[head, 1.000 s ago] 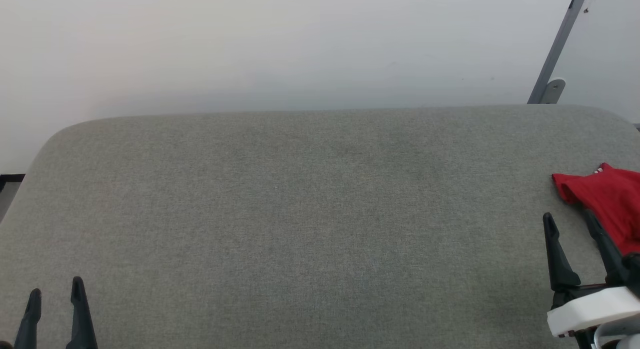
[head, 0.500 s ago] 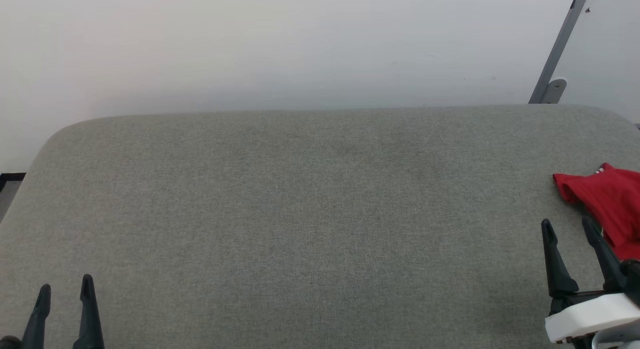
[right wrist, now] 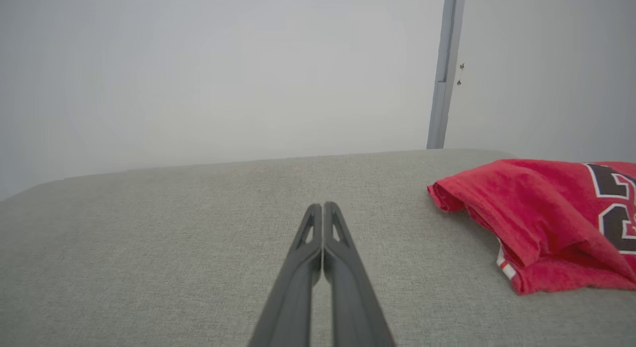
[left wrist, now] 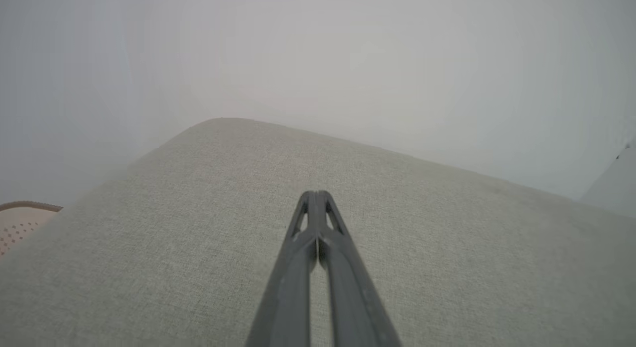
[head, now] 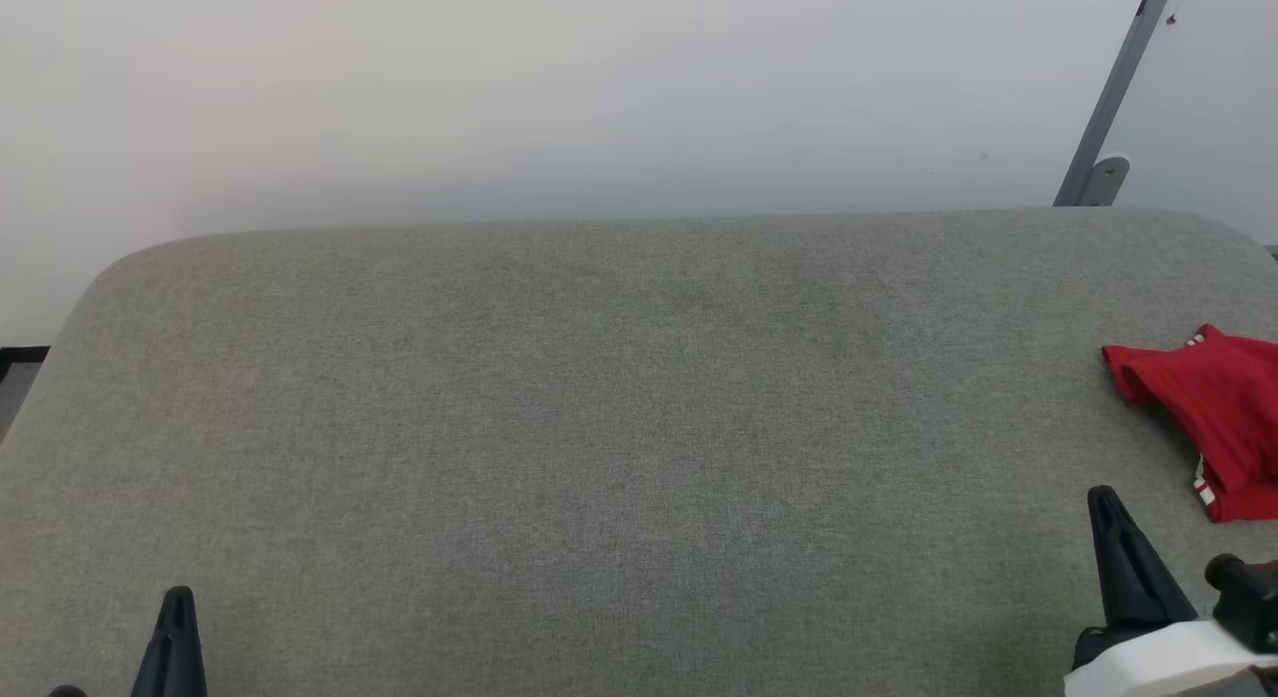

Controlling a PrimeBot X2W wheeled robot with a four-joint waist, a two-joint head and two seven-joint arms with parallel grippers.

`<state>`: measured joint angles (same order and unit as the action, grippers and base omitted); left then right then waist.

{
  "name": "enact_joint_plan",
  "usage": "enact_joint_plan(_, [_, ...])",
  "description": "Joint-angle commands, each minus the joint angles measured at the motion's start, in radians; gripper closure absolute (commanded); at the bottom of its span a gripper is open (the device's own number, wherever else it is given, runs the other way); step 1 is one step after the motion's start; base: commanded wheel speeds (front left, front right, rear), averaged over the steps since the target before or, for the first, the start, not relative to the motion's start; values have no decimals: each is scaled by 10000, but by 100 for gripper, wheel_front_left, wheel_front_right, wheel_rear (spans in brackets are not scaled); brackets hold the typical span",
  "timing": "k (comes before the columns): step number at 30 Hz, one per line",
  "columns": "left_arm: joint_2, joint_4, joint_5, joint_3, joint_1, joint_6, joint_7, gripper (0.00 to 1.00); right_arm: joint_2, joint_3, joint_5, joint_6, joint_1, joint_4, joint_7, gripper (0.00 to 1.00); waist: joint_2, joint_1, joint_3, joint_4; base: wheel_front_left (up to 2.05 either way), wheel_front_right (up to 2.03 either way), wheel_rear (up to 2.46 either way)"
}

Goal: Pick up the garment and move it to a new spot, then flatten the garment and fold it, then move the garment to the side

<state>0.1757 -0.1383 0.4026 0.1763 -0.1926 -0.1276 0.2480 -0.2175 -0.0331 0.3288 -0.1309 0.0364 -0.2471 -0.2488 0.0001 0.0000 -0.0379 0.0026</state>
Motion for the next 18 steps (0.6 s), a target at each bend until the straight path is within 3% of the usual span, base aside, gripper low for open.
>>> enact_joint_plan(1, [82,101,394,28,151,-1,-84,100,-44,-74,379,0,-205,122,94,100,-1,0,5,0,0,0,0])
enact_joint_plan(18, [-211,-144,3016,-119,811,-9,-875,100,337,-236,3173,0,-493,133,878,100,-1,0,61,-3,0,0,0])
